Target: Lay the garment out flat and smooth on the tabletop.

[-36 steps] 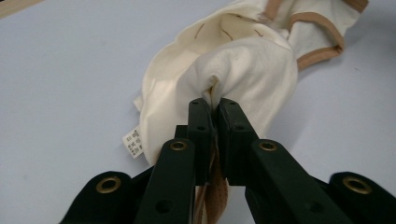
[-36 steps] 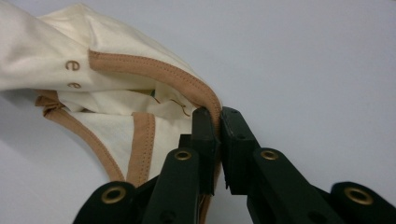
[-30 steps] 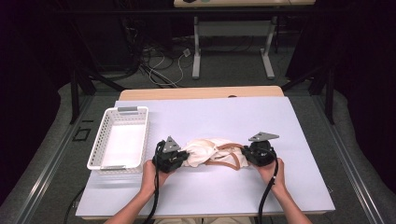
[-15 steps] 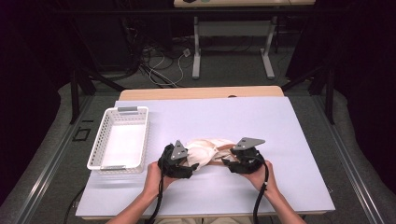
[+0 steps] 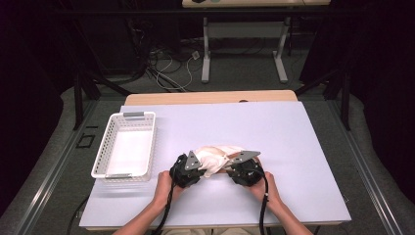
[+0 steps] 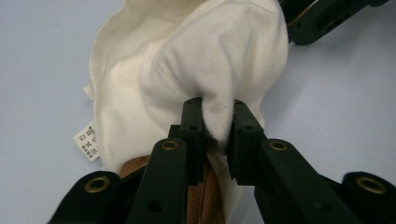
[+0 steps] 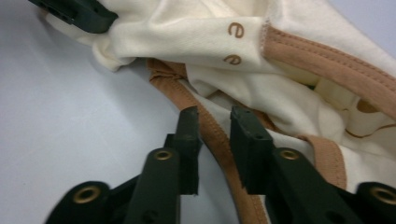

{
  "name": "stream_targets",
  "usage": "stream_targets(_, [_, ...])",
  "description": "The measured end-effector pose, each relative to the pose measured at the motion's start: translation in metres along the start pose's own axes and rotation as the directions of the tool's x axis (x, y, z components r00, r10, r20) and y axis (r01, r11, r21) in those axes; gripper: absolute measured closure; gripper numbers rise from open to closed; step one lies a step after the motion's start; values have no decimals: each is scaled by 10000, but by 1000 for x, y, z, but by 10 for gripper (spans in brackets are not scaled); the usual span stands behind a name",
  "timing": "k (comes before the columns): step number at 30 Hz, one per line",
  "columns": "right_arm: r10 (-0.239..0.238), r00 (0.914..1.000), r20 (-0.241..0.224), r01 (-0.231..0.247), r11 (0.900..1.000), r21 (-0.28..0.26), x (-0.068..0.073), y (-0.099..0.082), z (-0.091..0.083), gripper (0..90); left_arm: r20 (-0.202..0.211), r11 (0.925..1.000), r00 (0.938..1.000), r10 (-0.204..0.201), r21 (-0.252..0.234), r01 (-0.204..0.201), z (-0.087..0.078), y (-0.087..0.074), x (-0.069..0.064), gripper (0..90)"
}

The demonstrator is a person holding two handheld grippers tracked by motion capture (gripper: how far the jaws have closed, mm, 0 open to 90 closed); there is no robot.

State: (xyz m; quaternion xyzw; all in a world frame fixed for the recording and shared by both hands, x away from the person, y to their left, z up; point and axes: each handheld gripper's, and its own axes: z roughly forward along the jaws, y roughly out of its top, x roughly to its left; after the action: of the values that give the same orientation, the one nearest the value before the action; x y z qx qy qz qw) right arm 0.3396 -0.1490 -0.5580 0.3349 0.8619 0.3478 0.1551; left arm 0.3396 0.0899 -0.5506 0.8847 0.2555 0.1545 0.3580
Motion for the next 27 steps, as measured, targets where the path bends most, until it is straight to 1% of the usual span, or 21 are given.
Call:
stream_targets(2, [85, 9999, 104, -85, 10000, -40, -2, -1, 0, 818, 163, 9998, 9997, -205, -76, 207, -1, -1, 2, 810])
stream_targets(3, [97, 9999, 83, -97, 9999, -44, -3, -1, 0, 852, 207, 9997, 9995, -226, -87, 228, -1, -1, 3, 814])
stream_targets(5, [148, 9998, 127, -148, 9999, -55, -5, -2, -1, 877, 233, 9992, 9991, -363, -167, 367, -3, 0, 5, 819])
stream_targets(8, [-23, 9998, 207, 23, 10000, 26, -3, -1, -3, 888, 329, 9978, 9979, -552, -358, 564, -7, 1, 8, 821])
stream_targets(9, [-116, 9997, 233, 114, 9999, 64, -4, 0, -3, 889, 304, 9972, 9978, -590, -452, 604, -8, 1, 9, 822])
stream_targets(11, [-93, 9998, 190, 93, 10000, -5, -4, 0, -6, 890, 307, 9955, 9969, -729, -590, 746, -12, 1, 11, 821])
stream_targets(12, [-36, 9998, 220, 36, 10000, -14, -5, 1, -9, 891, 328, 9941, 9960, -836, -660, 856, -14, 1, 13, 821])
stream_targets(16, [104, 9994, 333, -93, 9994, -342, -12, 3, -22, 891, 276, 9883, 9930, -1151, -976, 1173, -23, 1, 21, 821])
stream_targets(17, [180, 9992, 365, -166, 9991, -378, -14, 4, -26, 891, 303, 9855, 9910, -1302, -1061, 1327, -24, 1, 22, 821])
stream_targets(18, [279, 9986, 457, -259, 9987, -428, -16, 3, -29, 891, 289, 9853, 9905, -1341, -1032, 1364, -26, 1, 24, 820])
stream_targets(19, [311, 9981, 531, -287, 9986, -439, -19, 3, -33, 891, 212, 9834, 9898, -1410, -1126, 1425, -27, 0, 26, 821])
stream_targets(20, [370, 9975, 601, -341, 9982, -500, -21, 3, -35, 891, 208, 9827, 9887, -1483, -1093, 1497, -28, 0, 27, 820])
stream_targets(21, [477, 9964, 696, -447, 9980, -440, -23, 2, -39, 890, 115, 9832, 9888, -1489, -1049, 1493, -29, 0, 29, 820])
stream_targets(22, [542, 9957, 751, -506, 9975, -493, -26, 1, -41, 890, 69, 9827, 9880, -1545, -1025, 1543, -30, -1, 30, 819])
stream_targets(23, [556, 9942, 921, -511, 9974, -508, -29, 1, -43, 890, 8, 9825, 9874, -1583, -993, 1576, -30, -1, 31, 819])
stream_targets(25, [662, 9913, 1141, -626, 9974, -346, -33, -1, -45, 888, -26, 9827, 9860, -1665, -824, 1657, -28, -2, 32, 816])
stream_targets(27, [693, 9898, 1248, -690, 9976, -67, -33, -3, -41, 882, -48, 9838, 9858, -1676, -658, 1669, -26, -3, 33, 805])
